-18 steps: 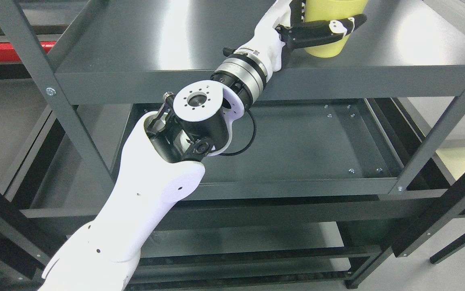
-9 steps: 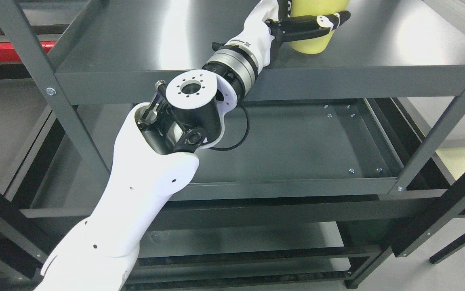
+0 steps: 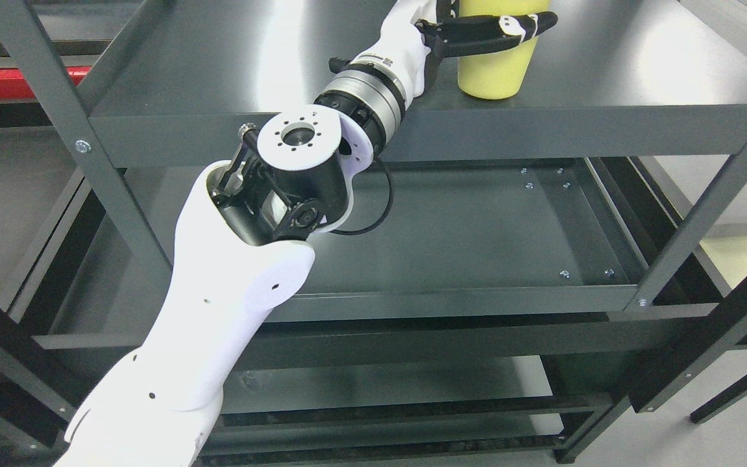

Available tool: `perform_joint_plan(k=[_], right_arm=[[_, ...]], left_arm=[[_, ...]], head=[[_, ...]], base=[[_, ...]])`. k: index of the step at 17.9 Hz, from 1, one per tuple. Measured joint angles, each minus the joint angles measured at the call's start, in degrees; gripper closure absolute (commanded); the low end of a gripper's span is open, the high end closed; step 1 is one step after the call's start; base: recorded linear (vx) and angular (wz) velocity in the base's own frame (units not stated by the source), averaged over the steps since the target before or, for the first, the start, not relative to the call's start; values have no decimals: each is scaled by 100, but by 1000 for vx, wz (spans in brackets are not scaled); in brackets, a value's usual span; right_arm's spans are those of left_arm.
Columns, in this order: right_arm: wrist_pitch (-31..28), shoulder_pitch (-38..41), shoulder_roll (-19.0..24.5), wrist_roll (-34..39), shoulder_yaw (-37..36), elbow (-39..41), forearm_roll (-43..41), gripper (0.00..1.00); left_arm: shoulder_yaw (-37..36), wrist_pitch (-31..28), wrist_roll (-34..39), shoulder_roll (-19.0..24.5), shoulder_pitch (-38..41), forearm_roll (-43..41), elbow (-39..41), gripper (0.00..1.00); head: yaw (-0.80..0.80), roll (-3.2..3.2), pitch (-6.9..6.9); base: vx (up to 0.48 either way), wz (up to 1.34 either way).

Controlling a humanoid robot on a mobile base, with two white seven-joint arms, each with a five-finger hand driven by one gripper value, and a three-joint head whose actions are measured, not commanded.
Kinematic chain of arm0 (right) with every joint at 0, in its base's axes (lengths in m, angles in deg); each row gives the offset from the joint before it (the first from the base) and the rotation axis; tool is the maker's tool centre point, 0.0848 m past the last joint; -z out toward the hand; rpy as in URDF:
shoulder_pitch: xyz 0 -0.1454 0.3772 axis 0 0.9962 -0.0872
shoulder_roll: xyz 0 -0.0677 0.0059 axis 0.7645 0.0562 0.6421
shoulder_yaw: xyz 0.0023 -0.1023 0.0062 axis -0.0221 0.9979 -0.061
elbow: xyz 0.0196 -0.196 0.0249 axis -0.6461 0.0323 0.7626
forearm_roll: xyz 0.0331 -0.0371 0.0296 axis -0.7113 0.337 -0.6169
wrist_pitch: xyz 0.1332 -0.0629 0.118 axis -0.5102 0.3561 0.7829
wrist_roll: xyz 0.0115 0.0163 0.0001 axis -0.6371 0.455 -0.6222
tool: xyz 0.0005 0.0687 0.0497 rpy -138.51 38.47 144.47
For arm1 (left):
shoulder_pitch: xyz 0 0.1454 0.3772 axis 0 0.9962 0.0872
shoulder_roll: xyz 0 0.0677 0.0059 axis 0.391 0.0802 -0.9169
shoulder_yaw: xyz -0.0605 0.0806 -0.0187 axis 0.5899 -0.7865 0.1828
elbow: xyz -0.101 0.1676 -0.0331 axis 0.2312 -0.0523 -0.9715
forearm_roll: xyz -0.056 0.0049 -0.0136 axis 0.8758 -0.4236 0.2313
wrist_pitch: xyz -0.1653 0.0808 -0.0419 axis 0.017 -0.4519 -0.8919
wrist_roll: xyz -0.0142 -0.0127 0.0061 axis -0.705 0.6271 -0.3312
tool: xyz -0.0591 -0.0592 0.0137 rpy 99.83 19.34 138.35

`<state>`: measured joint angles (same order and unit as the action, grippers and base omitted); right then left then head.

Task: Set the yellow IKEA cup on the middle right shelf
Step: 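Lower the cup onto the shelf and open the left hand, then withdraw the open left hand down from the shelf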

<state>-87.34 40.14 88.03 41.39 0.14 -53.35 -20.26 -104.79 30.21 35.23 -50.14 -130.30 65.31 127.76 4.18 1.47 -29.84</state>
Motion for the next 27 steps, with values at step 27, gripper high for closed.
perform_joint_plan(k=[27], right_arm=[[0, 0, 0, -1, 0, 0, 0, 1]], left_arm=[[308, 2127, -2682, 0, 291, -42, 72, 1]], head=[[0, 0, 1]], base=[[-22, 23]])
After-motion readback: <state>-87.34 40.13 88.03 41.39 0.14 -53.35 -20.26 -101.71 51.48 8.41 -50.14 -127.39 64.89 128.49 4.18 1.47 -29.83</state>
